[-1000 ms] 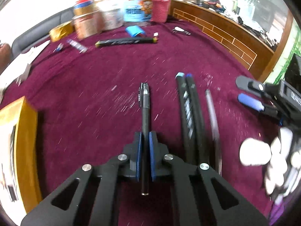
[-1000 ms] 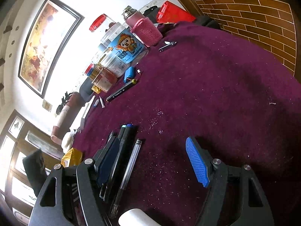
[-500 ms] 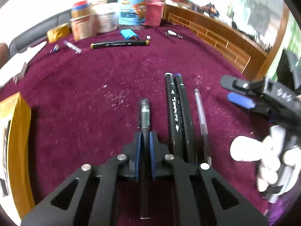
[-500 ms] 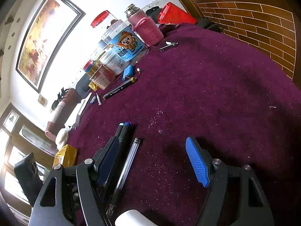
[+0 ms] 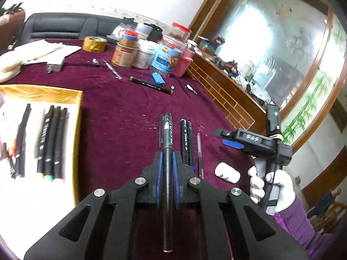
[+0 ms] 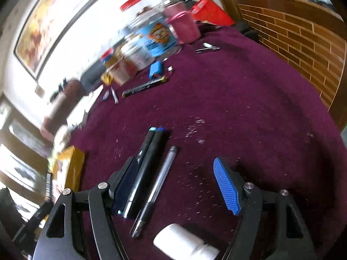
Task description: Organize rigid objects
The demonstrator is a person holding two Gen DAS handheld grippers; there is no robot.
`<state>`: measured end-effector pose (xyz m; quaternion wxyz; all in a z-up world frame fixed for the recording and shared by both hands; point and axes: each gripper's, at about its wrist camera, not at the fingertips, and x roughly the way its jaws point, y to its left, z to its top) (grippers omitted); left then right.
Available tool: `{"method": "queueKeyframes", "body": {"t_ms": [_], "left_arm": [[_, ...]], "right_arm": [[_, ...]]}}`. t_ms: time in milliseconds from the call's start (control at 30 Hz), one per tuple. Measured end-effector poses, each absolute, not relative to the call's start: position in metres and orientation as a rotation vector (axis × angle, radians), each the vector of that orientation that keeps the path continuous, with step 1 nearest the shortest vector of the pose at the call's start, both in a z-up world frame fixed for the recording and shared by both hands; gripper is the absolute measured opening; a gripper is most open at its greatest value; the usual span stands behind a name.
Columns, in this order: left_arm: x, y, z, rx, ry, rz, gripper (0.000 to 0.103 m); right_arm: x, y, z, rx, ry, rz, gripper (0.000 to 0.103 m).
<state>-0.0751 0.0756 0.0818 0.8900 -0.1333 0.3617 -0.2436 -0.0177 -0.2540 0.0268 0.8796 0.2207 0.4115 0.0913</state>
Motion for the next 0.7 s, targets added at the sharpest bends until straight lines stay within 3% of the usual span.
{"method": "queueKeyframes", "body": {"t_ms": [33, 200, 433, 500, 567, 700], "left_arm": [[-0.076, 0.08, 0.082, -0.286, 0.748, -0.504, 0.007], [-0.087, 0.111, 0.083, -0.357, 0.723, -0.468, 0.007], [-0.103, 0.158, 0.084, -0.394, 0.68, -0.375, 0.007], [-0.104, 0.172, 0.082, -0.416, 0.674, -0.347, 0.007], [-0.106, 0.186, 0.079, -0.438, 0.668, -0.318, 0.007], [-0.112, 0.217, 0.076, -0.462, 0.66, -0.244, 0.007]], "right_arm": [[-0.014, -0.244, 0.029, 0.41, 0.881, 0.186, 0.063], [0.004, -0.21, 0.014, 0.286, 1.004, 0.156, 0.031], [-0.002, -0.175, 0.007, 0.08, 0.979, 0.033, 0.025], [-0.008, -0.159, 0.005, -0.023, 0.941, 0.015, 0.015], [-0.011, -0.155, 0.006, -0.025, 0.936, 0.029, 0.008], [-0.018, -0.174, 0.01, 0.128, 0.927, 0.087, 0.007]]}}
